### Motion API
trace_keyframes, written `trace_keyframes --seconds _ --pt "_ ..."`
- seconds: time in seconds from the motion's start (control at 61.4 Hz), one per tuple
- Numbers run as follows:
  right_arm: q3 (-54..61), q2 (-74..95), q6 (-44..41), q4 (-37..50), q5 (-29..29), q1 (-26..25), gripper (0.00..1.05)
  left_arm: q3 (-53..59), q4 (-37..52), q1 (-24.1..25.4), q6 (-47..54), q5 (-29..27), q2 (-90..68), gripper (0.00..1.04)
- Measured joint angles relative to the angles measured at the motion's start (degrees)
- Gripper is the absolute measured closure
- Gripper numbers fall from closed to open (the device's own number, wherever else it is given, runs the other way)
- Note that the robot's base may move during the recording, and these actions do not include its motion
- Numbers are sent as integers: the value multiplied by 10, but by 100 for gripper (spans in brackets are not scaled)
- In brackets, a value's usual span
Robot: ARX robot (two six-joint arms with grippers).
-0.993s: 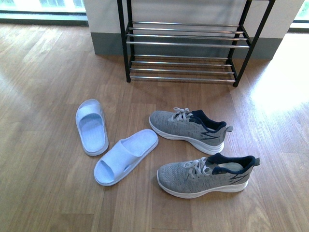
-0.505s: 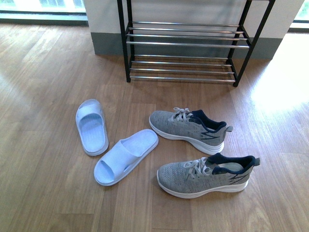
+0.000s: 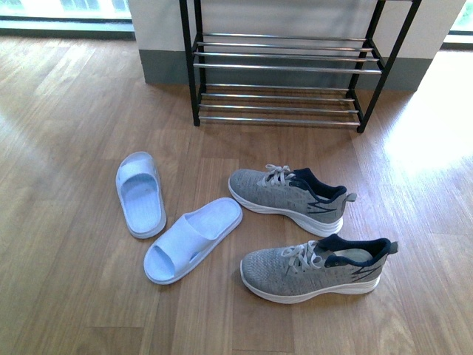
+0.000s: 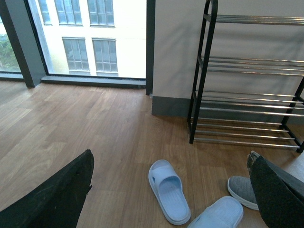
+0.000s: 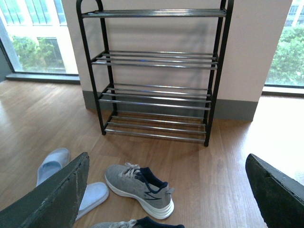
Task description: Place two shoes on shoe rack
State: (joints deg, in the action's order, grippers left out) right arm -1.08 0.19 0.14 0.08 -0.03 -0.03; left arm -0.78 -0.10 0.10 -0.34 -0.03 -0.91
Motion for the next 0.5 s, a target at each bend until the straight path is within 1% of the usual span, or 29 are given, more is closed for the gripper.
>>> trace_keyframes --seconds 0.505 --pt "0 0 0 0 0 0 9 0 0 0 0 0 0 9"
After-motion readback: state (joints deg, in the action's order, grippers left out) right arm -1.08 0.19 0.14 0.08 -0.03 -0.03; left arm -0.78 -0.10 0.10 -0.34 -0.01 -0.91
